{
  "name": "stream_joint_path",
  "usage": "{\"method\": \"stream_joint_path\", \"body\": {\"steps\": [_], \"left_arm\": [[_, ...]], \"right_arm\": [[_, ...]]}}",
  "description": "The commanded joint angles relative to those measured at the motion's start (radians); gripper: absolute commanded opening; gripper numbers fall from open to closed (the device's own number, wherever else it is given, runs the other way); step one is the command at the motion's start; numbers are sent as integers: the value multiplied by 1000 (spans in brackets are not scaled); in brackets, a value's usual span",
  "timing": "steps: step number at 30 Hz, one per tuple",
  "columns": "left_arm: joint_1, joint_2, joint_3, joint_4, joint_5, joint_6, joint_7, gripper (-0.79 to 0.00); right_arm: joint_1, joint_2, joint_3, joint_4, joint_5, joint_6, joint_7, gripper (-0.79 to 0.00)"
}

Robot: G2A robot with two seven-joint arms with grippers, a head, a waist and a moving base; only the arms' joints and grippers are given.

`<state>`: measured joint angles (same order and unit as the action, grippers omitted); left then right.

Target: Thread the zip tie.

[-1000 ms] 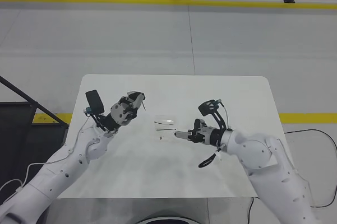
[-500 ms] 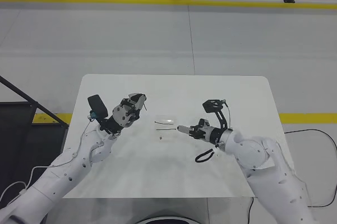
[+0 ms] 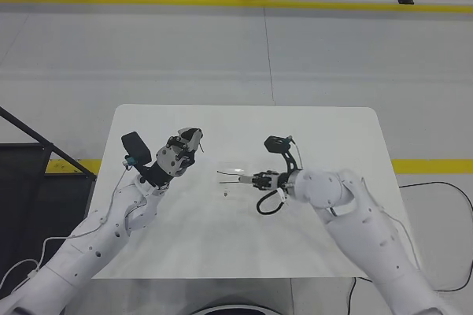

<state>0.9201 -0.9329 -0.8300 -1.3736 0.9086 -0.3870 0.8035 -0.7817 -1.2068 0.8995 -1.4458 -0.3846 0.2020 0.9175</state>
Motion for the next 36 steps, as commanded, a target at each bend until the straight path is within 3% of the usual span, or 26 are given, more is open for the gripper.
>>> {"method": "stream_joint_path", "body": {"steps": [1, 12, 25, 36], "left_arm": [[0, 0, 0, 0, 0, 0, 0, -785], [0, 0, 0, 0, 0, 0, 0, -785], [0, 0, 0, 0, 0, 0, 0, -785], [0, 0, 0, 0, 0, 0, 0, -785]], "right_arm": [[24, -9, -21, 39, 5, 2, -1, -486], [94, -41, -74, 143, 27, -17, 16, -563], [114, -57, -87, 189, 44, -53, 36, -600], [118, -65, -85, 203, 50, -79, 48, -702]]}}
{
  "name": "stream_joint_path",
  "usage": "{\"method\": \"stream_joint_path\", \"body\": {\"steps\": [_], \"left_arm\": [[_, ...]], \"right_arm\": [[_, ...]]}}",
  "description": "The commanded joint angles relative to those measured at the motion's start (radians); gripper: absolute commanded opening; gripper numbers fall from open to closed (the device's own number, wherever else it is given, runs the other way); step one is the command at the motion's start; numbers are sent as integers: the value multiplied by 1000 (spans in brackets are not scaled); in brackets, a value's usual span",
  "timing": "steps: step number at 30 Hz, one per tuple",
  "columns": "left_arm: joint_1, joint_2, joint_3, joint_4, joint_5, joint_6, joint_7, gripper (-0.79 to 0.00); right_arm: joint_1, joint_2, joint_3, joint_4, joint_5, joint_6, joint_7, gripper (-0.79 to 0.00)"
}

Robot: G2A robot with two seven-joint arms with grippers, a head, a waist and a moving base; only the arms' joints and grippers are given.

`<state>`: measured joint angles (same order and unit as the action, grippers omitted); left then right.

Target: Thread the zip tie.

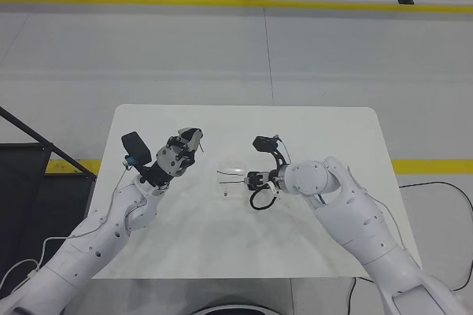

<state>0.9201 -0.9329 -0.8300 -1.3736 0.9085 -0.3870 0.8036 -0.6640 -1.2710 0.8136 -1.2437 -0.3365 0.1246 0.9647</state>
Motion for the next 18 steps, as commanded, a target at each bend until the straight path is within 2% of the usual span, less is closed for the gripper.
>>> {"method": "stream_joint_path", "body": {"steps": [1, 5, 7, 18], "left_arm": [[0, 0, 0, 0, 0, 0, 0, -785], [0, 0, 0, 0, 0, 0, 0, -785], [0, 0, 0, 0, 0, 0, 0, -785], [0, 0, 0, 0, 0, 0, 0, -785]], "right_arm": [[0, -1, 1, 2, 2, -3, 2, -711], [-2, -2, 6, 1, 6, -12, 7, -742], [-3, -1, 13, 1, 14, -26, 19, -785], [-72, 29, 124, -70, 64, -88, 22, -785]]}}
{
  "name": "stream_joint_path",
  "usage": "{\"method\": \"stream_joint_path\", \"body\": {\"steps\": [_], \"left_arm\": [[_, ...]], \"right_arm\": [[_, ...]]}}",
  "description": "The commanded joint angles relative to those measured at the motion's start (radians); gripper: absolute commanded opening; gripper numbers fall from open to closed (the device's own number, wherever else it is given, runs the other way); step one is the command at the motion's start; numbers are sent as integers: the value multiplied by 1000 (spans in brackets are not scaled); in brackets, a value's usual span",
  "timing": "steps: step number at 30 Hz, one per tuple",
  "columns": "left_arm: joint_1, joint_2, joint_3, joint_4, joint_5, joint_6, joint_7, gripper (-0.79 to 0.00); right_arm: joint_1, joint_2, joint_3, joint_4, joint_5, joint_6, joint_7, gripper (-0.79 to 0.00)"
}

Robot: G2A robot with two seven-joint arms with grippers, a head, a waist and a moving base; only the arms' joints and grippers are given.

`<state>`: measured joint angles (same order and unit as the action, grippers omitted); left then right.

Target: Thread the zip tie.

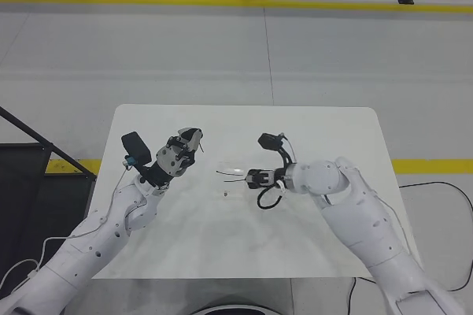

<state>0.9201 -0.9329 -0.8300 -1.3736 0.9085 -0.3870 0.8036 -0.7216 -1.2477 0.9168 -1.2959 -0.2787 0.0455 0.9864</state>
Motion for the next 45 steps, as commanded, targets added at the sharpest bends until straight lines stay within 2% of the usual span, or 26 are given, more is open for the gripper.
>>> {"method": "stream_joint_path", "body": {"steps": [1, 3, 7, 9, 15, 20, 30, 33, 35, 40, 45], "left_arm": [[0, 0, 0, 0, 0, 0, 0, -785], [2, 0, -1, -2, 0, 4, -4, -785], [23, -12, 0, -35, 65, 105, -33, -785], [31, -23, 14, -41, 112, 161, -28, -785], [27, -63, 69, -14, 205, 254, -6, -785], [17, -93, 89, 21, 206, 257, 20, -785], [17, -93, 89, 21, 206, 257, 20, -785], [22, -94, 88, 16, 202, 255, 11, -785], [31, -96, 76, 1, 181, 230, -4, -785], [44, -103, 43, -6, 114, 156, -21, -785], [44, -115, 28, 1, 102, 123, -44, -785]], "right_arm": [[-31, 12, 41, -38, 12, -18, 0, -785], [-71, 26, 86, -88, 23, -41, 2, -785], [-179, 55, 189, -212, 56, -93, -8, -785], [-240, 68, 246, -274, 89, -123, -19, -785], [-388, 94, 387, -391, 221, -218, -23, -785], [-463, 107, 458, -437, 327, -281, -3, -785], [-470, 109, 468, -439, 332, -284, -4, -785], [-475, 105, 457, -454, 339, -264, -68, -785], [-470, 103, 452, -455, 416, -269, -67, -785], [-454, 105, 467, -418, 595, -304, 21, -785], [-424, 105, 438, -393, 611, -276, 38, -785]]}}
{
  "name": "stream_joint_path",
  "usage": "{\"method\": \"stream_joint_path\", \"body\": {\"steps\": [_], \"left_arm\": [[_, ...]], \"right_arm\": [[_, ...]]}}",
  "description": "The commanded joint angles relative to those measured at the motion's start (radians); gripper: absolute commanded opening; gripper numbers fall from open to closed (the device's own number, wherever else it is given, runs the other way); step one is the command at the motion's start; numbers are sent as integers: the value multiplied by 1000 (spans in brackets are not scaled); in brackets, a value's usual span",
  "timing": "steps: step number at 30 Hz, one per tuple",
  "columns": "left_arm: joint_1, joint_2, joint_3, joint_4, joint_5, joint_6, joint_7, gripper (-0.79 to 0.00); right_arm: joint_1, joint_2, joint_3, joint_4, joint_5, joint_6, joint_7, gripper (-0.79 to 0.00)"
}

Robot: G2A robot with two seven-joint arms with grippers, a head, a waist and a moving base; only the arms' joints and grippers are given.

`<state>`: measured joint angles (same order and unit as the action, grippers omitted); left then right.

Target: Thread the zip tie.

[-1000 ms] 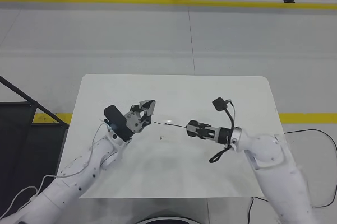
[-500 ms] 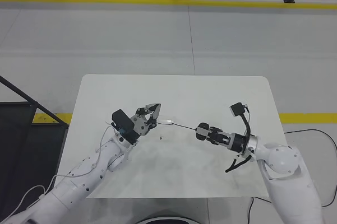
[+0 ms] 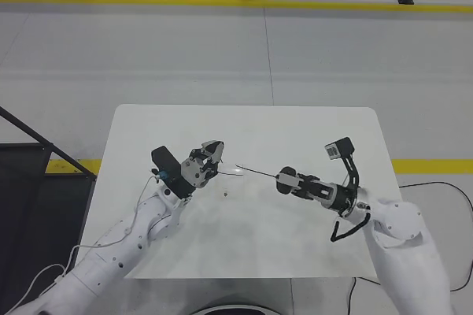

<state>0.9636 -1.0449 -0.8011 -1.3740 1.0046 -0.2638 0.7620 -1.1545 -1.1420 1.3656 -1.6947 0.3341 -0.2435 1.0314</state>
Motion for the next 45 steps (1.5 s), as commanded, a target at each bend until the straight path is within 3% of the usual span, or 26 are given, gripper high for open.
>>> {"method": "stream_joint_path", "body": {"steps": [1, 16, 45], "left_arm": [[2, -6, -2, 2, 8, -1, -5, -785], [5, -13, -7, 4, 19, -2, -5, -785], [5, -13, -7, 4, 19, -2, -5, -785]], "right_arm": [[19, -3, -24, 10, -4, 24, -13, -785], [154, -34, -168, 138, 70, 65, -117, -785], [167, -36, -165, 175, 94, 63, -147, -785]]}}
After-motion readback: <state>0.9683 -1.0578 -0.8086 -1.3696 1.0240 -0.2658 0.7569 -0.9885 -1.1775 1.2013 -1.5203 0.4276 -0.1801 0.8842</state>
